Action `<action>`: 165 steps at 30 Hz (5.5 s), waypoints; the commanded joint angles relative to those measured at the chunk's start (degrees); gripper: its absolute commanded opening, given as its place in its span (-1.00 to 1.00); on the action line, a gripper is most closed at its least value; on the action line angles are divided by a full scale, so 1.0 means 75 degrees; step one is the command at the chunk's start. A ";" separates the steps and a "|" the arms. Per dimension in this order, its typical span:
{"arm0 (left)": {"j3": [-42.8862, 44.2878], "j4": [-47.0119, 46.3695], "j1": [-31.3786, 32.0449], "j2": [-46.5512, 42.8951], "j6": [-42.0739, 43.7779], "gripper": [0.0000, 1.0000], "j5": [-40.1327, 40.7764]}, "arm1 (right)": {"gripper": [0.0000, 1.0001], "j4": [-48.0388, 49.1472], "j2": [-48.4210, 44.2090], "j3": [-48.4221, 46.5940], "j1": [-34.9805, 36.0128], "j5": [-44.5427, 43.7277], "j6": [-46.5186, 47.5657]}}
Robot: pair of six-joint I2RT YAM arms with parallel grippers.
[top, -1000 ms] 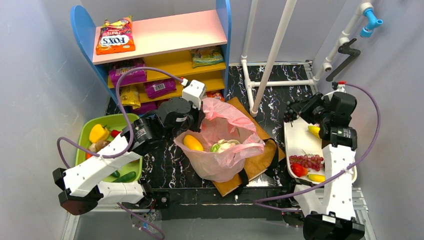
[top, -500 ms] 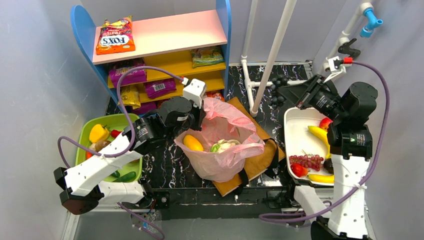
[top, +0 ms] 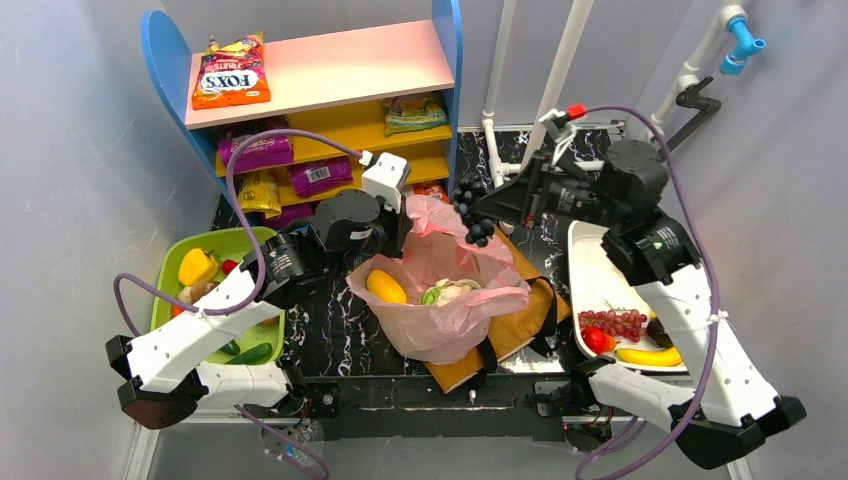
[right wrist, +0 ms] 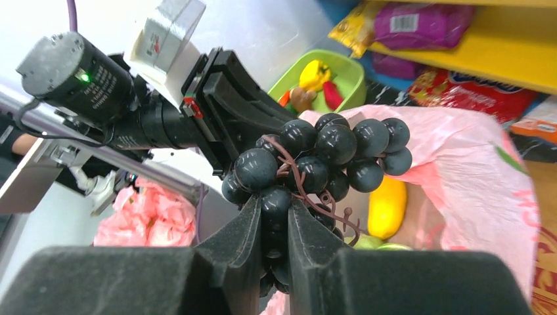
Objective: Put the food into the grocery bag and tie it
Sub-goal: Place the fake fruit into the grocery bag, then adjust the grocery bag at the center of the board.
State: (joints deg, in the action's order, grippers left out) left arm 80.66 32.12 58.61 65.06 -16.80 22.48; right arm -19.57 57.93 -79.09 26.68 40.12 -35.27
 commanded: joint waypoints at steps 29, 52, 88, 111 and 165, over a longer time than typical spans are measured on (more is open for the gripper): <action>0.0116 -0.0194 -0.0045 -0.0336 -0.0148 -1.00 0.0225 | 0.59 -0.1023 0.0994 -0.0176 0.2551 -0.2233 0.0733; 0.0228 -0.0381 -0.0039 -0.0126 -0.0139 -1.00 0.0234 | 0.74 -0.3000 -0.1006 0.0324 0.3465 -0.4814 -0.4156; 0.0372 -0.0196 -0.0042 -0.0197 -0.0163 -1.00 0.0414 | 0.84 -0.4068 0.1385 -0.1156 0.9392 -1.1613 -0.5440; 0.0131 -0.0233 -0.0045 -0.0552 -0.0239 -1.00 0.0316 | 0.62 -0.1931 0.1718 0.0744 0.7762 -1.2515 -0.5469; 0.1193 0.2597 -0.0045 -0.3303 -0.0169 -1.00 0.3147 | -0.97 -0.1512 0.5644 -0.6389 0.4346 -0.1574 0.1249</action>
State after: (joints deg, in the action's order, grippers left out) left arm 90.59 49.04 58.59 40.84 -16.56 43.33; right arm -29.47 98.21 -122.26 59.55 13.32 -28.01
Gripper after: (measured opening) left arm 0.010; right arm 0.024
